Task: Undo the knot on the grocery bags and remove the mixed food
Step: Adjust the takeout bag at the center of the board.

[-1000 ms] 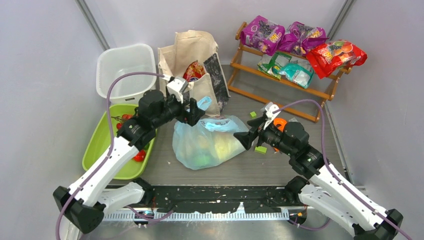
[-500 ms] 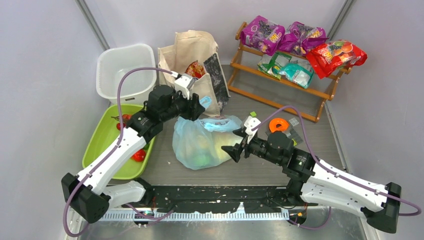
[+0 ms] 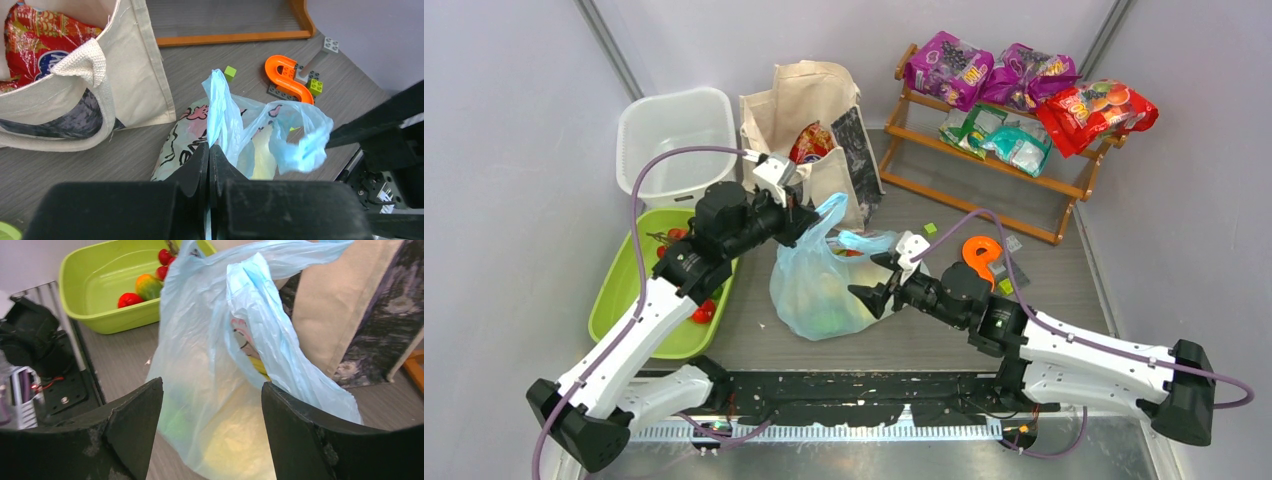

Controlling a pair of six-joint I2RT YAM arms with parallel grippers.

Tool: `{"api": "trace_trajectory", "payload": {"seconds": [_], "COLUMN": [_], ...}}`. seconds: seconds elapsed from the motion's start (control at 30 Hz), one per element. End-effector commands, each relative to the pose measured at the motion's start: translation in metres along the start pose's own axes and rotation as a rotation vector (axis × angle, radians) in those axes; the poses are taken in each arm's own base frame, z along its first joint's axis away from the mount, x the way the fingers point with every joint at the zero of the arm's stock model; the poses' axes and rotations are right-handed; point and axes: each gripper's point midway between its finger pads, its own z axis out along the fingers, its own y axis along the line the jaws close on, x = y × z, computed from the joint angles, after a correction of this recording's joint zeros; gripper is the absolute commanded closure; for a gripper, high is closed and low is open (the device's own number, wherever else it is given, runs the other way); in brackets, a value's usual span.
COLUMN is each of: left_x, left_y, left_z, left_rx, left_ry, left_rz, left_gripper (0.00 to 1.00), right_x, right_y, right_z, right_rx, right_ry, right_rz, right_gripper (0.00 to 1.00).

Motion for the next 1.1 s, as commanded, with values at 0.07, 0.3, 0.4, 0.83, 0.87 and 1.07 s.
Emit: {"api": "trace_trajectory", "payload": {"seconds": [0.07,0.3,0.4,0.83,0.87,1.07], "left_x": [-0.007,-0.004,-0.006,-0.027,-0.031,-0.068], "left_y": [-0.013,-0.018,-0.021,0.014,0.016,0.021], "left_z": [-0.008,-0.018,-0.024,-0.064,-0.066,-0.075], "left_rx": [0.07,0.087,0.1,-0.108,-0.116,-0.147], "left_ry": [-0.044,-0.062,-0.081,-0.176,-0.186,-0.256], "left_rz": [0.004,0.013,0.022,0.125,0.13,0.153], "left_gripper": [1.0,1.0,1.0,1.0,1.0,1.0], "right_x": [-0.026,-0.026,-0.02,-0.059,-0.063,-0.113], "right_y": [-0.043,-0.079,-0.089,-0.166,-0.167,-0.184], "right_z": [0.01,0.015,0.021,-0.028,-0.031,-0.065], "right_rx": [0.246,0.457,0.498,0.698,0.679,0.647], "right_ry": [-0.116,-0.076,-0.044,-0.108,-0.112,-0.207], "right_rz": [-0.092,-0.149,-0.162,-0.064,-0.057,-0.014], "right_gripper": [0.18,0.21,0.27,0.95,0.95,0.95]}}
